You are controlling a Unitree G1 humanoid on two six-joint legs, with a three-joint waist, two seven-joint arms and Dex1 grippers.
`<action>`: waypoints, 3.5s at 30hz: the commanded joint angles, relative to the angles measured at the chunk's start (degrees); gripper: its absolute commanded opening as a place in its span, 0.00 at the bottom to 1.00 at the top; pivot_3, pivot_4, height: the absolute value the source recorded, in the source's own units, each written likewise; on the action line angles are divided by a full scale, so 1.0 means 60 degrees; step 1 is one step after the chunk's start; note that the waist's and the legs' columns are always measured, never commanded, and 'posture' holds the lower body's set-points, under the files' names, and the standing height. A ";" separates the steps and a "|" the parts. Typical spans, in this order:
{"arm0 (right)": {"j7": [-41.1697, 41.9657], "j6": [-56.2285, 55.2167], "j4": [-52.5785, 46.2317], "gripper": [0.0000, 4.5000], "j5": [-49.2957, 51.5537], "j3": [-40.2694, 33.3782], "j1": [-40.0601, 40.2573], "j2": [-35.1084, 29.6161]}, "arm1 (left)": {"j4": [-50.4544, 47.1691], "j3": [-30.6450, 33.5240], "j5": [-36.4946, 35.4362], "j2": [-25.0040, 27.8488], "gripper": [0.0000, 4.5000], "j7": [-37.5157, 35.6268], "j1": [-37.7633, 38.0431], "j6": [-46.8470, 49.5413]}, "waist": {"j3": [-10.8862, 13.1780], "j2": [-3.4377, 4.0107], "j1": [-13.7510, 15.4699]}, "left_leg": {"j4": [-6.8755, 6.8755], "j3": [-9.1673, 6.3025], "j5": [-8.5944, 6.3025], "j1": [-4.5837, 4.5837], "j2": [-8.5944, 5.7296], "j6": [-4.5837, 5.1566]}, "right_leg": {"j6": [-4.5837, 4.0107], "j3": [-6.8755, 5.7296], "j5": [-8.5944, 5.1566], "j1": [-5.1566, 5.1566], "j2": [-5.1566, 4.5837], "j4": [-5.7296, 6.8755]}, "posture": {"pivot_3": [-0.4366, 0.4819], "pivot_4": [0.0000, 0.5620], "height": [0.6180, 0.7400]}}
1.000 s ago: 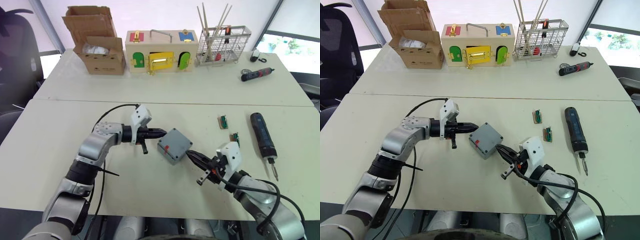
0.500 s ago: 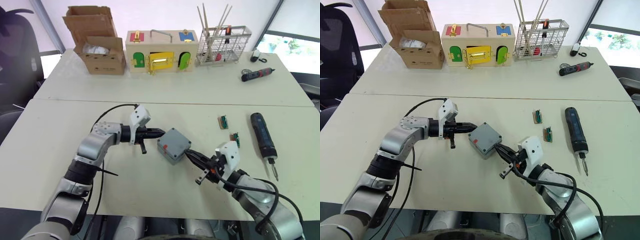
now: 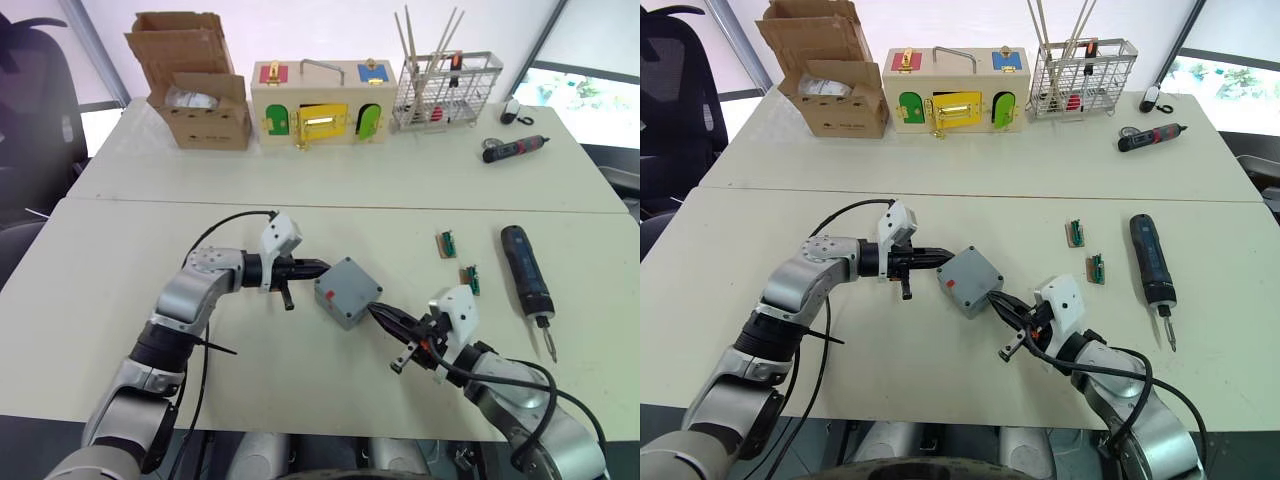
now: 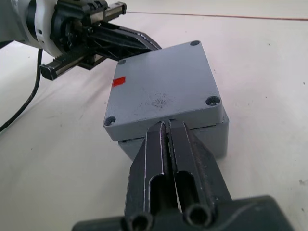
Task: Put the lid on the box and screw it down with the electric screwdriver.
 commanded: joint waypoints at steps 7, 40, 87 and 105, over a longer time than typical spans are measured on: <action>-0.0037 -0.0246 -0.0045 0.01 -0.0046 -0.0095 -0.0113 0.0027 | -0.0494 -0.0169 -0.0151 -0.0003 0.00 -0.0217 -0.0025 -0.0026 | 0.0000 0.0000 0.0004 | 0.0000 0.0000 0.0000 0.0000 0.0000 0.0000 | 0.0000 0.0000 0.0000 0.0000 0.0000 0.0000 | 0.48 0.27 0.62; -0.0076 -0.0313 0.0125 0.01 -0.0151 -0.0052 -0.0278 0.0134 | -0.0314 -0.0251 0.0017 -0.0217 0.00 -0.0129 -0.0109 -0.0280 | 0.0000 0.0000 0.0003 | 0.0000 0.0000 0.0002 0.0001 0.0000 -0.0003 | 0.0001 0.0000 0.0001 0.0000 0.0004 0.0002 | 0.48 0.27 0.62; 0.0067 -0.0004 -0.0883 0.01 0.0603 -0.0777 0.0449 -0.0019 | 0.0236 0.0591 -0.0343 0.0433 0.00 -0.0422 -0.0466 0.0011 | 0.0000 0.0000 -0.0003 | 0.0001 0.0000 0.0003 0.0003 0.0000 -0.0004 | 0.0001 -0.0001 0.0001 0.0000 0.0007 0.0006 | 0.48 0.27 0.62; -0.0127 -0.0028 0.0532 0.01 -0.0462 0.0255 0.0008 -0.0227 | 0.0938 0.0123 0.0197 -0.0237 0.00 -0.0332 0.0233 -0.0712 | -0.0002 0.0000 -0.0011 | 0.0003 0.0002 0.0004 0.0008 0.0002 -0.0005 | 0.0001 0.0002 0.0001 -0.0001 0.0008 0.0012 | 0.48 0.27 0.62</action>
